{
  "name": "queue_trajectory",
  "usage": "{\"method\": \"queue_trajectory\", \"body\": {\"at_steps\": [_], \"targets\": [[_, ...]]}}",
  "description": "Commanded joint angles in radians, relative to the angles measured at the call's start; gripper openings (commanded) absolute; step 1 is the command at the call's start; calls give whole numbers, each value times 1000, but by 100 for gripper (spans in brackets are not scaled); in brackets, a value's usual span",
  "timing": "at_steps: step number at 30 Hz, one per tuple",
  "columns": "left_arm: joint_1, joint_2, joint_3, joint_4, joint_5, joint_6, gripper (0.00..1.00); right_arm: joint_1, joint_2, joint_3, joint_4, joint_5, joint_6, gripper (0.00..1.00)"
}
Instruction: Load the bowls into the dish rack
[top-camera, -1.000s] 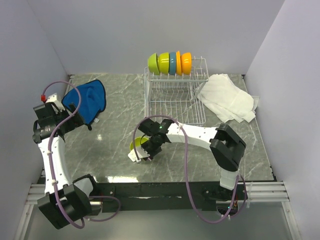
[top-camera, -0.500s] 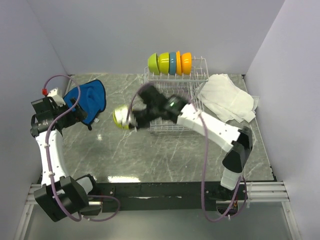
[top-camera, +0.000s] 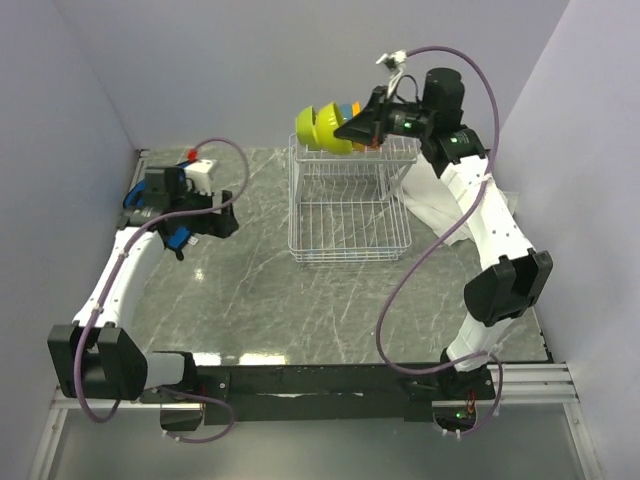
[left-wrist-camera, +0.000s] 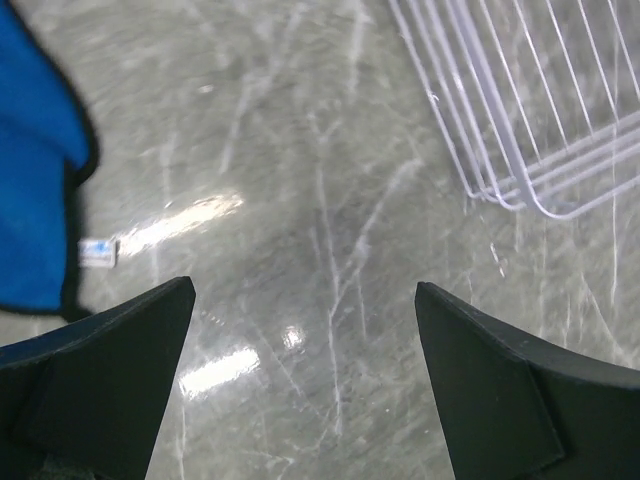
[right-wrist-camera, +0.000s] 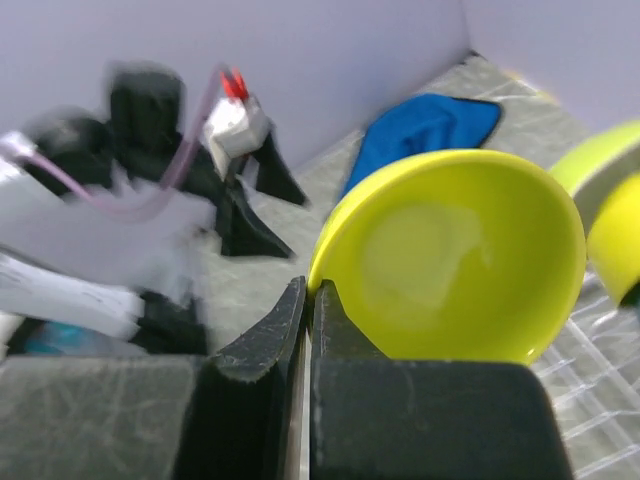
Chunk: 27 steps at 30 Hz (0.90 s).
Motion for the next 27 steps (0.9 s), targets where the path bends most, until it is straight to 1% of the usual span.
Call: {"method": "queue_trajectory", "body": {"at_steps": [1,2,3,4,5,6,11,15,19,23,27], "targets": [[-49,45,95,19,-50,104,100,-170,-63,-82,481,-187,505,0],[-49,86,109,4,-59,110,99,-199,-60,-105,683,-194,594,0],[-49,103,134,-3,-69,119,99,-222,-55,-107,722,-208,671,0],[-49,125,143,-4,-83,130,99,-244,-35,-84,734,-217,684,0],[-49,158,152,-7,-100,133,99,-270,-29,-86,817,-227,766,0],[-49,175,167,-9,-132,132,100,-304,-23,-86,857,-227,798,0],[-51,245,223,-41,-154,164,99,-385,9,-92,978,-210,924,0],[-51,277,286,-108,-172,242,99,-431,52,-122,1087,-193,1012,0],[-49,294,321,-138,-218,329,99,-454,135,-115,1190,-182,1093,0],[-46,295,339,-156,-240,374,99,-462,186,-110,1253,-178,1161,0],[-46,318,355,-177,-284,396,99,-462,232,-96,1294,-179,1190,0]]}}
